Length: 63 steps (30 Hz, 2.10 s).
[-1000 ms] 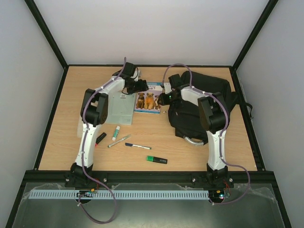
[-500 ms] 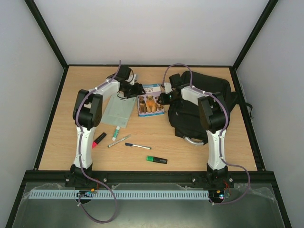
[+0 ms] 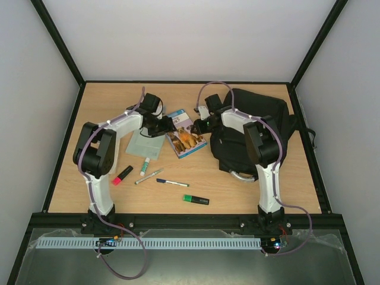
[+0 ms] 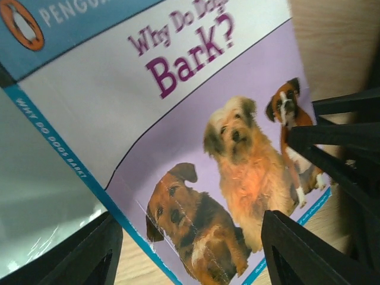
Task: Pack the student bag
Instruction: Pick up the book from the center of the board.
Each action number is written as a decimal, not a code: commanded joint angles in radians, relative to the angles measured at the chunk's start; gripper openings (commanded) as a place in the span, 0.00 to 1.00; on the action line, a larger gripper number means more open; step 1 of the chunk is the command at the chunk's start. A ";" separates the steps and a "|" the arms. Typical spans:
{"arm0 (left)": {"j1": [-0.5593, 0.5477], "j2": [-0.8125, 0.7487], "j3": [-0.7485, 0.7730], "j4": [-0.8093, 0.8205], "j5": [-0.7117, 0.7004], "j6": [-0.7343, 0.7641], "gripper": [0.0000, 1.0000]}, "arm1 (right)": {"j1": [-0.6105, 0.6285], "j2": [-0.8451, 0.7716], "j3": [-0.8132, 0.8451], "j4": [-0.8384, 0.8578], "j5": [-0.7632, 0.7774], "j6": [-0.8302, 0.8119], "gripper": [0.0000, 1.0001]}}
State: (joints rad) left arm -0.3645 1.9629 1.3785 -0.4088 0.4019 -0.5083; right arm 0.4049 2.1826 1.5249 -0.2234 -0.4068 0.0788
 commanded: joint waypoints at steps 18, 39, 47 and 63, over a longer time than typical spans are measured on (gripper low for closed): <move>-0.061 -0.198 -0.411 0.382 -0.053 -0.292 0.59 | 0.075 0.133 -0.055 -0.181 -0.005 -0.018 0.32; -0.128 -0.286 -0.459 0.563 -0.124 -0.436 0.18 | 0.075 0.117 -0.059 -0.180 -0.012 -0.016 0.34; -0.137 -0.422 -0.392 0.408 -0.150 -0.299 0.02 | 0.031 -0.066 -0.044 -0.209 -0.016 0.002 0.44; -0.143 -0.857 -0.396 0.219 0.144 0.099 0.02 | -0.094 -0.899 -0.325 -0.328 -0.268 -0.175 0.96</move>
State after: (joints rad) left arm -0.5014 1.1843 0.9974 -0.1856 0.4057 -0.5190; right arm 0.3042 1.3823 1.2907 -0.4568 -0.5880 -0.0395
